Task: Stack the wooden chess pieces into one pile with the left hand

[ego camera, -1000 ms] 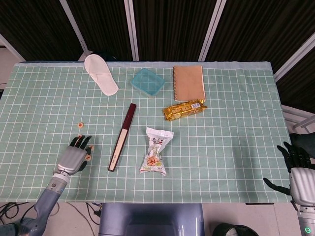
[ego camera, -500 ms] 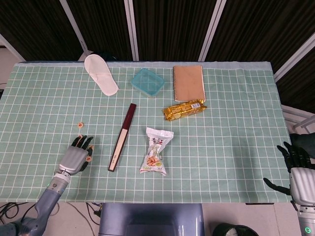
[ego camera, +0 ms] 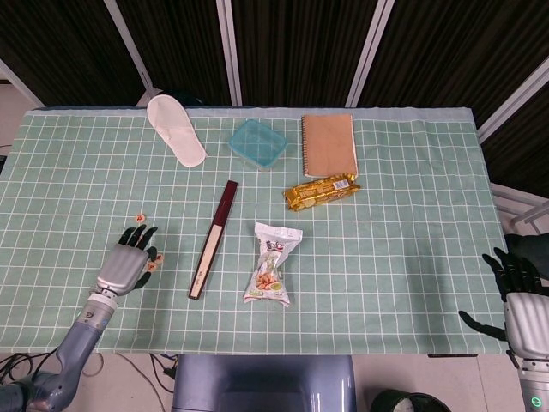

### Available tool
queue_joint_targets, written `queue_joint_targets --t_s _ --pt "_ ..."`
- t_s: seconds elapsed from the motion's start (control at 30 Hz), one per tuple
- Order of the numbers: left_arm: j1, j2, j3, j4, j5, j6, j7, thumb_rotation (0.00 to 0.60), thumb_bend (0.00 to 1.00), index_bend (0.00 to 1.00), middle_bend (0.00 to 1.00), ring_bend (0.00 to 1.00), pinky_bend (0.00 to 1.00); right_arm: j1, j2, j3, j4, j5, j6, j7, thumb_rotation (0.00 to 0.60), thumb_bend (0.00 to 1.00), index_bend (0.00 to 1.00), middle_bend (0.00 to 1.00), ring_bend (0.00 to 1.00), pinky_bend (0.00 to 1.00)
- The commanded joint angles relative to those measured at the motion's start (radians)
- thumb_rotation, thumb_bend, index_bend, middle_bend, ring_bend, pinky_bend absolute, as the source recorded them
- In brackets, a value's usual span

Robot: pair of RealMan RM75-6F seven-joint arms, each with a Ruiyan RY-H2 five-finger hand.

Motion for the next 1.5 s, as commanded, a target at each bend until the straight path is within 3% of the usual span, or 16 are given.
queue_joint_targets --t_s 0.03,0.73,1.5 --pt "-0.014 0.009 -0.016 0.002 -0.017 -0.011 -0.001 0.6 0.31 0.49 0.07 0.0 0.11 0.0 -0.001 0.0 -0.001 0.0 -0.001 -0.002 0.6 0.2 0.11 0.07 0.06 0.0" --pt "-0.069 -0.049 -0.033 0.061 -0.085 -0.05 0.046 0.6 0.31 0.47 0.07 0.0 0.11 0.002 0.0 0.004 -0.006 0.014 -0.01 -0.003 0.6 0.2 0.11 0.07 0.06 0.0" --pt "-0.083 -0.058 -0.006 0.043 -0.113 -0.039 0.115 0.6 0.31 0.43 0.07 0.0 0.11 0.002 -0.004 0.009 -0.008 0.02 -0.008 -0.008 0.6 0.2 0.11 0.07 0.06 0.0"
